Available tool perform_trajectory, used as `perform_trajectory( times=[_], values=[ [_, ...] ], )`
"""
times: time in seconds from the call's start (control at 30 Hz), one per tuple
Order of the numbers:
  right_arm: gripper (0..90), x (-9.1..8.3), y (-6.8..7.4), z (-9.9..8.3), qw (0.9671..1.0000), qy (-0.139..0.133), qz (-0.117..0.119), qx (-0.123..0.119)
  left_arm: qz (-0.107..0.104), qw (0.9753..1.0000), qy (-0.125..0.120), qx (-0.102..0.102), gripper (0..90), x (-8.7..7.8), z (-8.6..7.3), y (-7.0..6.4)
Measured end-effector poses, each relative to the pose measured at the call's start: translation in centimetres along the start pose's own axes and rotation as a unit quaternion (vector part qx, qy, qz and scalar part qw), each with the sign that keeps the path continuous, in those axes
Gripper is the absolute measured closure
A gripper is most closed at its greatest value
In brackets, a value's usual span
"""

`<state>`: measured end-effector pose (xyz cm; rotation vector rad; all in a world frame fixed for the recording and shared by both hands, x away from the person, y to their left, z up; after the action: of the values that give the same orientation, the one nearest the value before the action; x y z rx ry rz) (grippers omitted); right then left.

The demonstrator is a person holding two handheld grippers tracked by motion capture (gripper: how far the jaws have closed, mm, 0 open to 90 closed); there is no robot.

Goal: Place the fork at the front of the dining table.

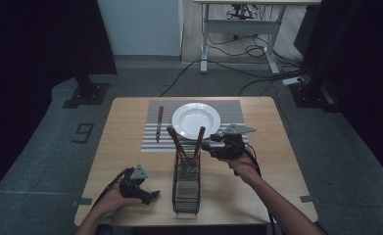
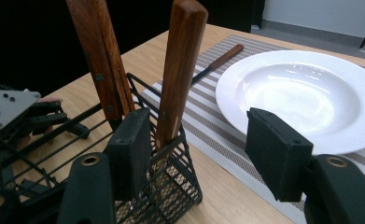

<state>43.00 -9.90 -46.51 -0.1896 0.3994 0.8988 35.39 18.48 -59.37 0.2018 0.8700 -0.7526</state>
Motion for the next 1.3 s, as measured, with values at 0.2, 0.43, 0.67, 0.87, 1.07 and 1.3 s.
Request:
perform_trajectory(
  times=[0.2, 0.43, 0.67, 0.87, 1.07, 1.3],
  values=[
    [41.9, 0.8, 0.0, 0.2, 1.0, -0.001, 0.001, 0.001, 0.0, 1.0, 0.0, 0.0, 0.0, 0.0, 0.0, 0.0],
    [47.3, 1.9, 0.3, 1.0, 0.9999, -0.002, -0.003, -0.014, 0.0, 1.0, 0.0, 0.0, 0.0, 0.0, 0.0, 0.0],
    [61.8, 2.7, 0.7, 1.2, 0.9997, -0.008, 0.002, -0.023, 0.0, 1.0, 0.0, 0.0, 0.0, 0.0, 0.0, 0.0],
    [70.5, 2.6, 0.9, 1.3, 0.9996, -0.017, 0.008, -0.021, 0.0, 1.0, 0.0, 0.0, 0.0, 0.0, 0.0, 0.0],
    [77.0, 2.5, 1.0, 1.3, 0.9995, -0.027, 0.016, -0.008, 0.0, 1.0, 0.0, 0.0, 0.0, 0.0, 0.0, 0.0],
    [80.2, 1.5, 1.2, 2.4, 0.9976, -0.066, 0.02, 0.007, 0.0, 1.0, 0.0, 0.0, 0.0, 0.0, 0.0, 0.0]
  ],
)
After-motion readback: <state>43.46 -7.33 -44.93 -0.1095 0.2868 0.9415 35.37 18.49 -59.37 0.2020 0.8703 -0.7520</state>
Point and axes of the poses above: each handheld gripper's, and its own axes: x roughly forward along the jaws, z roughly out of its top, y roughly to its left, the point moved 6 cm from there along x, roughly forward along the jaws, and after that the axes turned 11 degrees about -x, right-handed, at the moved point
